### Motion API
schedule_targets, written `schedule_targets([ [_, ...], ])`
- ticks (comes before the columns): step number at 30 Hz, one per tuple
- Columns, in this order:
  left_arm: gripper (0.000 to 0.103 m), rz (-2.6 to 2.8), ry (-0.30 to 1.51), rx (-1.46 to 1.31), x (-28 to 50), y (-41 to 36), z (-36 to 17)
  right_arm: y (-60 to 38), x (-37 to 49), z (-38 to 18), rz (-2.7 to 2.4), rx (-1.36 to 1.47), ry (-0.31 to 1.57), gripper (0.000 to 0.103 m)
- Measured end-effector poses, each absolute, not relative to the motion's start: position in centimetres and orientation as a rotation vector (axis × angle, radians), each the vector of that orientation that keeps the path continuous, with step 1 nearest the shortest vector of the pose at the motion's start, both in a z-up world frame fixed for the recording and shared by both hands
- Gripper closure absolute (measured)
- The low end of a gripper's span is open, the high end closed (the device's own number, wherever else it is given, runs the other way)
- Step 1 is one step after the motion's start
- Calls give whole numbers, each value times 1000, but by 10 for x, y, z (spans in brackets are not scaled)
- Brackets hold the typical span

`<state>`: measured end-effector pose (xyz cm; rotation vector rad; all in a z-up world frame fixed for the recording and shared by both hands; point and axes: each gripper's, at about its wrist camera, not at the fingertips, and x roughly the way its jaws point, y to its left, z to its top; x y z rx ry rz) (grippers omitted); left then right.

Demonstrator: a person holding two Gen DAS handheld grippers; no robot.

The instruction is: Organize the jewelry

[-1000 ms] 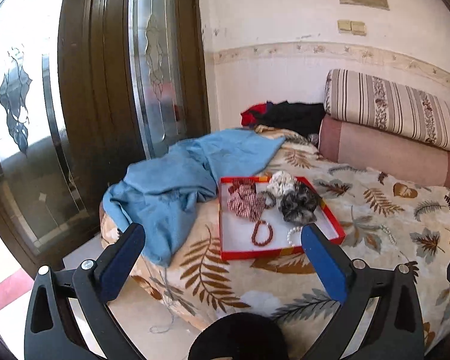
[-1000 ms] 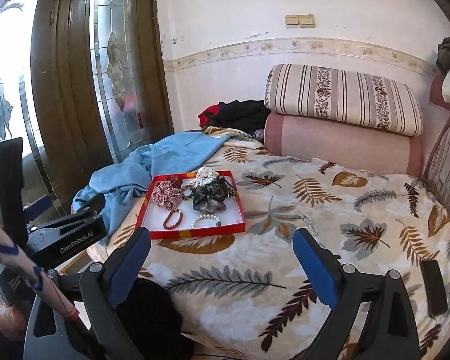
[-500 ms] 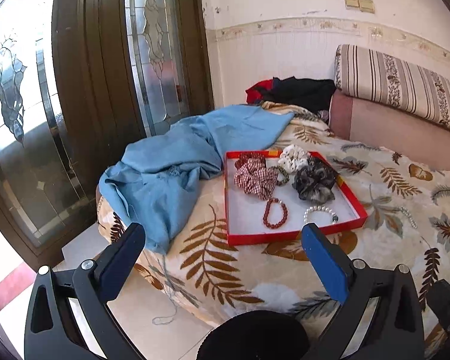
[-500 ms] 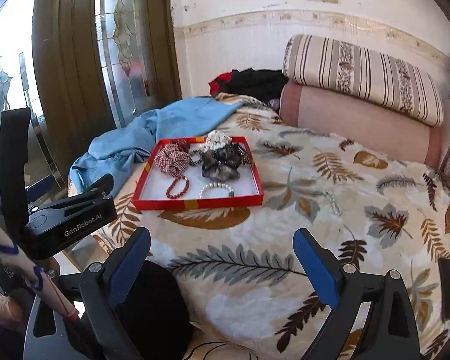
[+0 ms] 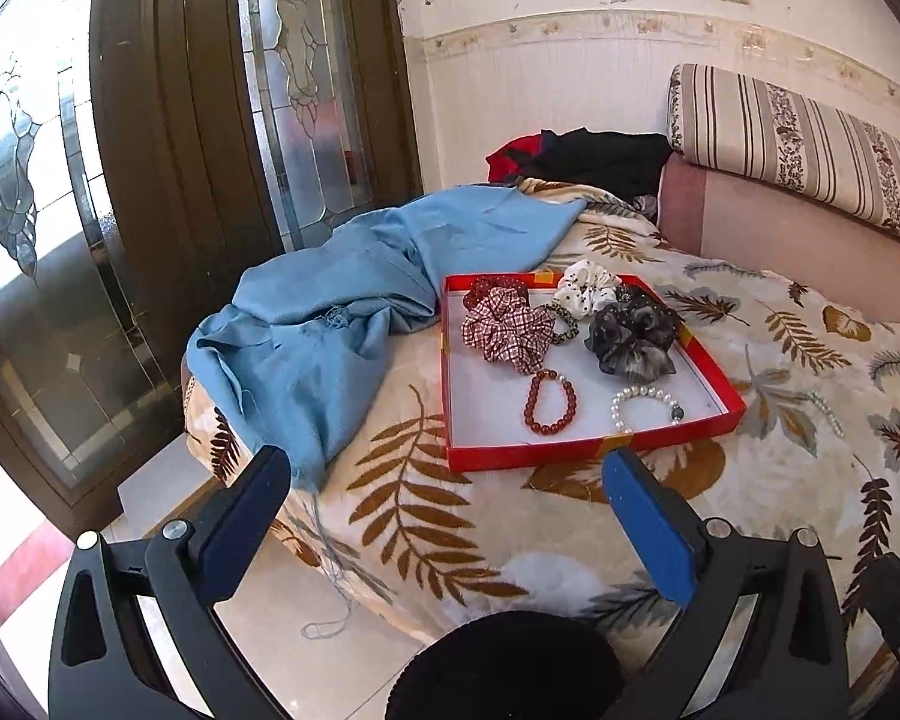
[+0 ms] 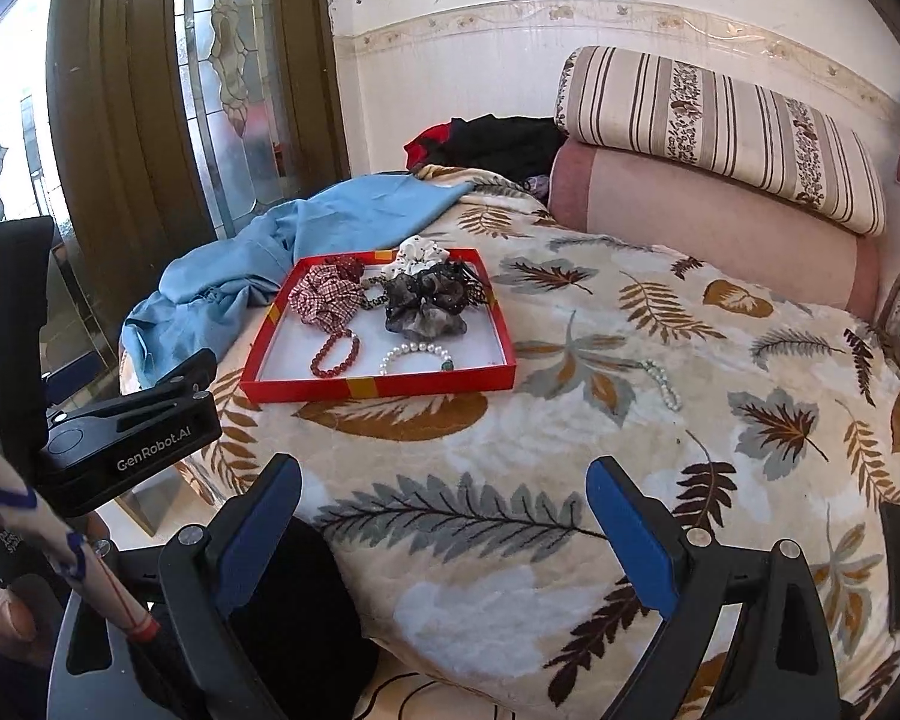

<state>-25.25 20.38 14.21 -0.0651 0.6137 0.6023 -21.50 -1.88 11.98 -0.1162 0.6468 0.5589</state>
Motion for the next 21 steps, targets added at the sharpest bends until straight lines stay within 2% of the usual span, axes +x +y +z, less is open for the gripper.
schedule_targets([
  [21,0,594,625,-72,-254,203,135,-19,-218,119,549,-134,652,5],
])
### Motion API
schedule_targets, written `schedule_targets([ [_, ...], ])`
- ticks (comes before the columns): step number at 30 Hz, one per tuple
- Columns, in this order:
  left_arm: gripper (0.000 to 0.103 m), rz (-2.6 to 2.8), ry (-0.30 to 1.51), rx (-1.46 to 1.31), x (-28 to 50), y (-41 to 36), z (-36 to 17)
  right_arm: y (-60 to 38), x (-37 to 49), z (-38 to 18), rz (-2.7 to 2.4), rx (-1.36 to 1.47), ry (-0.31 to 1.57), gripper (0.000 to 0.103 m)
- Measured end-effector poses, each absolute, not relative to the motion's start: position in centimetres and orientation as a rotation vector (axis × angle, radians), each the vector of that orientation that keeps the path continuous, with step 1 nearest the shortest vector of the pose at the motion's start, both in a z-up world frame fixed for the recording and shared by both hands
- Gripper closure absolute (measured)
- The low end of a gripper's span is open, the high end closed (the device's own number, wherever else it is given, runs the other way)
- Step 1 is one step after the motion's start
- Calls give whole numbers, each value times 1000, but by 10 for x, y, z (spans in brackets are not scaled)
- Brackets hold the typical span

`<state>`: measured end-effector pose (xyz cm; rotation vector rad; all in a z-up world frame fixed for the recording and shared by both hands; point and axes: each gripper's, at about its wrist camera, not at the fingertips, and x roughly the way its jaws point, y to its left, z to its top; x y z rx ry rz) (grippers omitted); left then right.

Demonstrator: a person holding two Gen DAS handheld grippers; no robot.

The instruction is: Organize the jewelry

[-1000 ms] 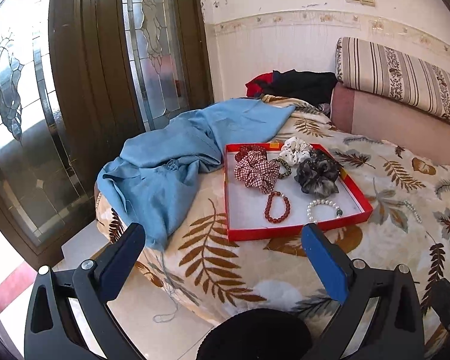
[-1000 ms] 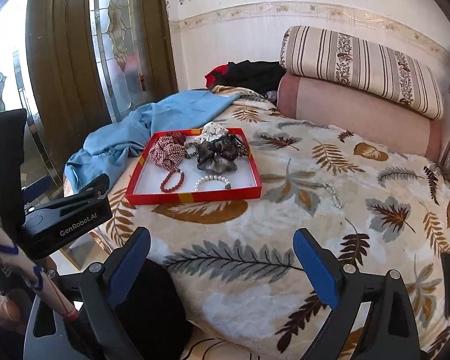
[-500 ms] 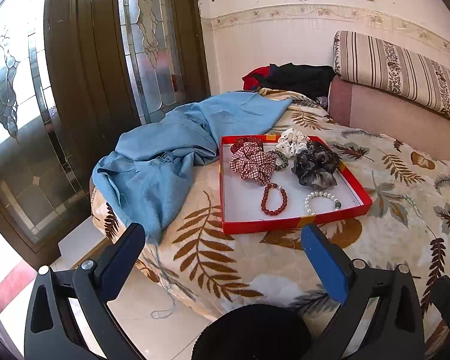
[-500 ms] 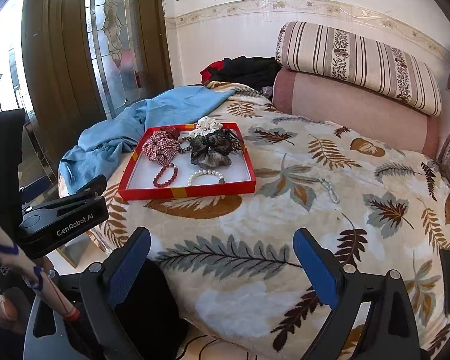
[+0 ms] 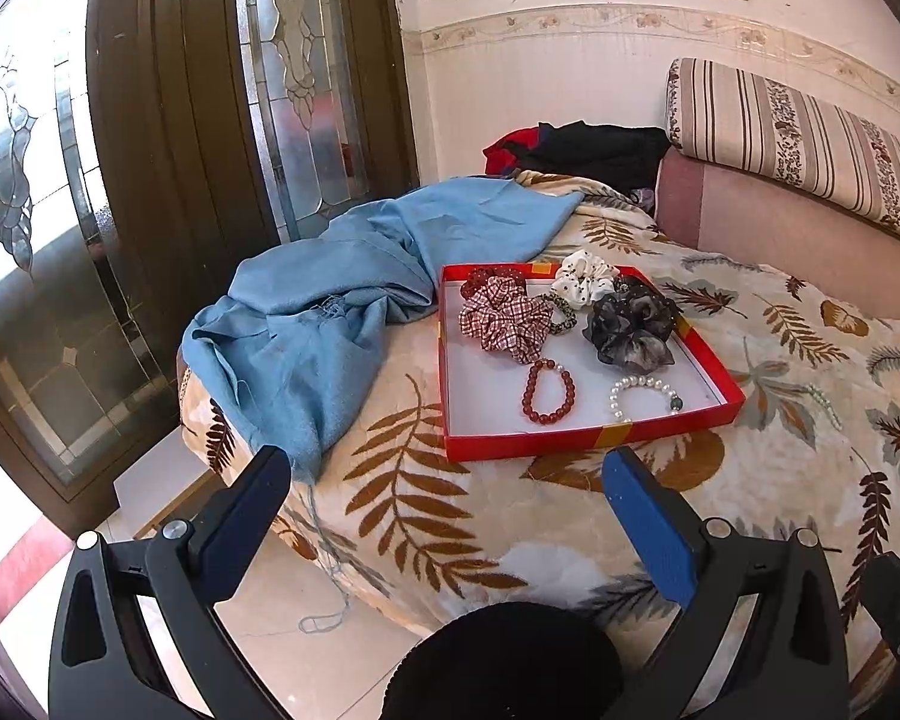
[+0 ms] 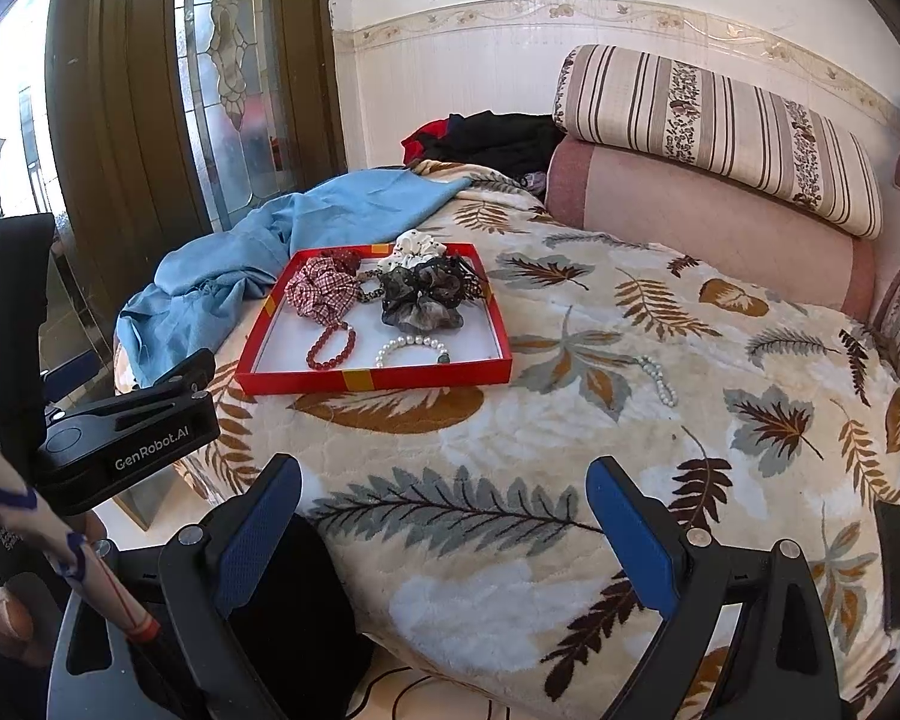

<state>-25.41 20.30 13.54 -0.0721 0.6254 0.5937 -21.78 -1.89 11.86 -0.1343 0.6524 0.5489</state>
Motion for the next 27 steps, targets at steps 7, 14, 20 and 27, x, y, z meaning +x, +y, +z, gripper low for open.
schedule_targets([
  [7,0,595,622,-74,-255,204,136,-19,-218,119,549,-136,650,5],
  [14,0,597,622,-72,-255,204,136,-19,-218,119,548,-134,651,5],
  [20,0,599,622,-68,-255,203,137,-19,-218,119,549,-133,652,5],
  [27,0,605,626,35,-248,188,140,-30,-211,121,522,-101,647,5],
])
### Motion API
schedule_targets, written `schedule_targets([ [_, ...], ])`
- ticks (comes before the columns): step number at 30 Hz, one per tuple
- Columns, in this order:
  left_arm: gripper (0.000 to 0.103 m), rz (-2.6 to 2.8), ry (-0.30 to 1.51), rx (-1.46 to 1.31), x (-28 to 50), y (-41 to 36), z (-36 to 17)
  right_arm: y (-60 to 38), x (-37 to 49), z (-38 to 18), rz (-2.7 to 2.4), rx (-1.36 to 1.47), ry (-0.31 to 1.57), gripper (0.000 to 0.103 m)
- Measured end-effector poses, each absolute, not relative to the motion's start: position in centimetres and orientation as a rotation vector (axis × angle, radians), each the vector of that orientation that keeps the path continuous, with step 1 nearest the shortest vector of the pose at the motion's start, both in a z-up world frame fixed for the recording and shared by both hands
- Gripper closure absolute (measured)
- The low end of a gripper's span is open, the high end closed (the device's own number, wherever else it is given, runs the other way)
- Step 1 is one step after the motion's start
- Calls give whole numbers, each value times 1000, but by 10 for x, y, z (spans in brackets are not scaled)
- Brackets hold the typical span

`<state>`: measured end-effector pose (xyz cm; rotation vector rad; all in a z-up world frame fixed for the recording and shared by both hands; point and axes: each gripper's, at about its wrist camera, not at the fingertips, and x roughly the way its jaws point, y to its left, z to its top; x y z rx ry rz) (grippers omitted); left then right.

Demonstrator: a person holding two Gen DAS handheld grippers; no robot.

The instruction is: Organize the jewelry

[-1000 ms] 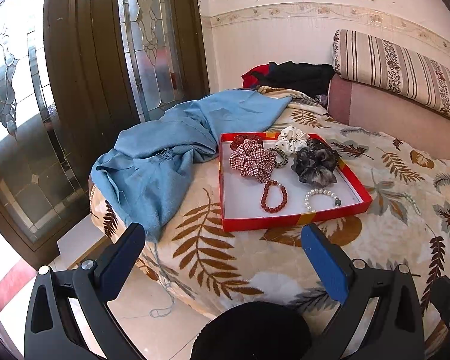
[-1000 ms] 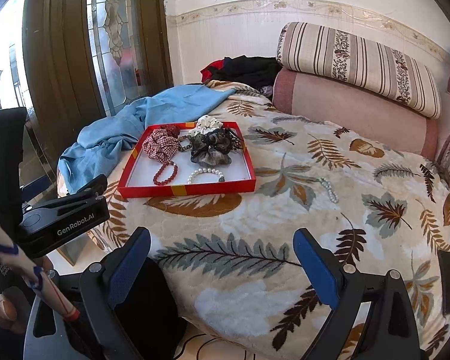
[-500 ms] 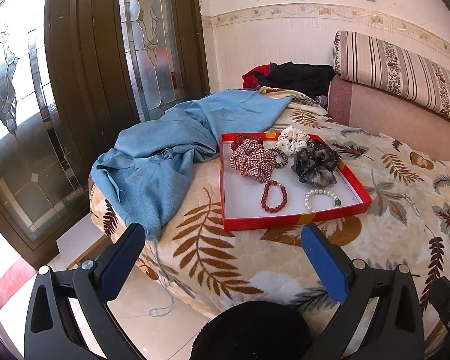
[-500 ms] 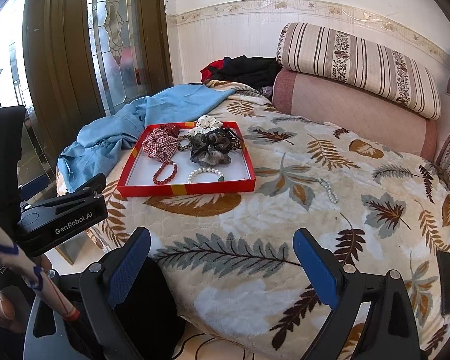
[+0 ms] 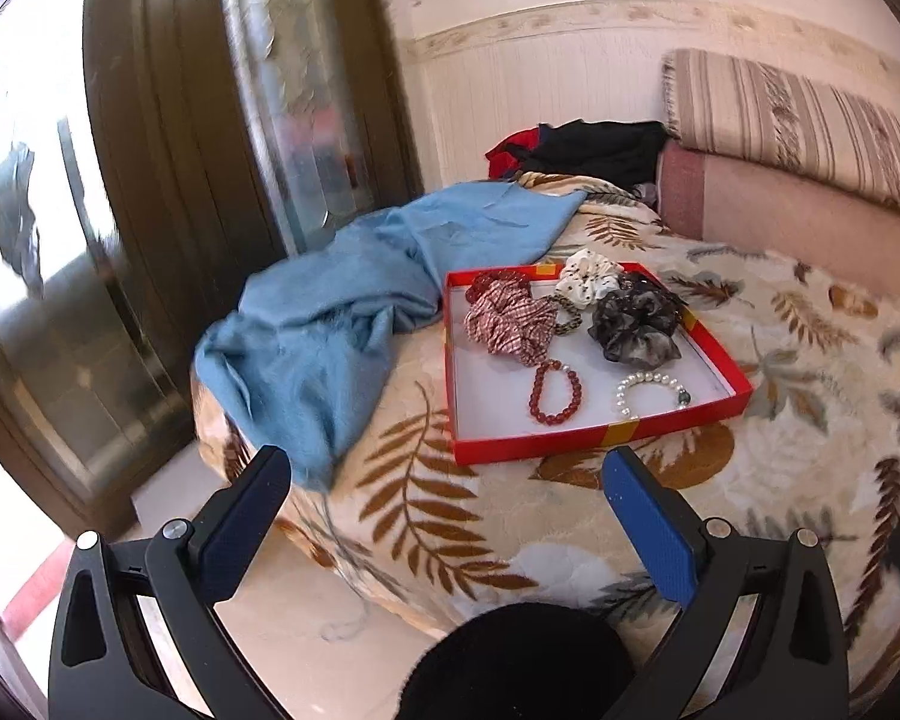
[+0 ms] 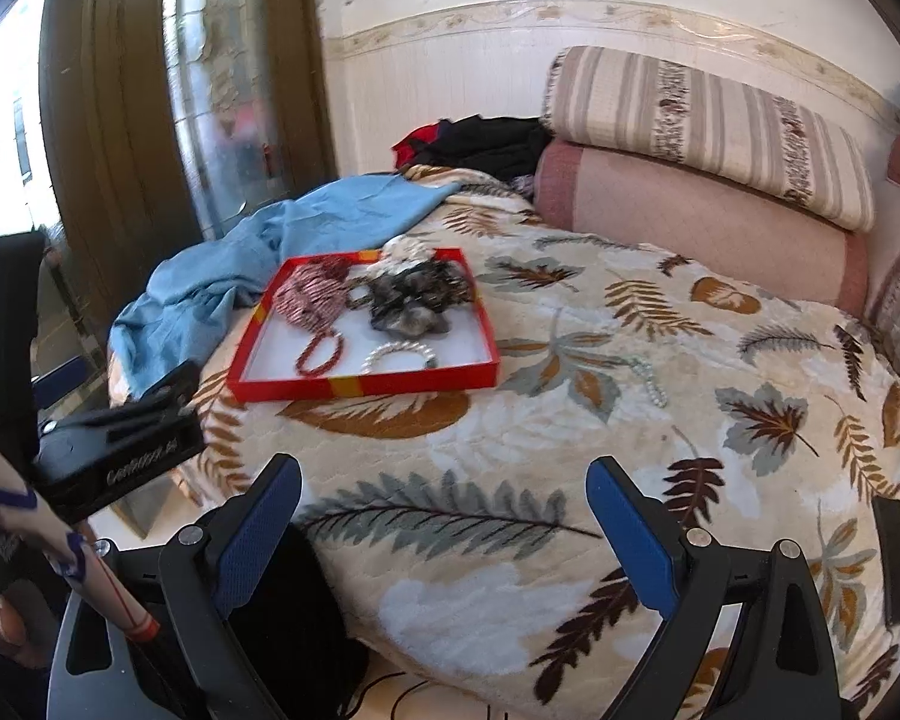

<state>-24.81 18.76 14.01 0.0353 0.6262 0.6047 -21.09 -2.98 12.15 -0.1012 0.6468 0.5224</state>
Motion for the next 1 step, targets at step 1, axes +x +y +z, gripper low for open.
schedule_targets([
  [1,0,589,625,67,-244,180,141,-36,-205,122,508,-79,654,5],
])
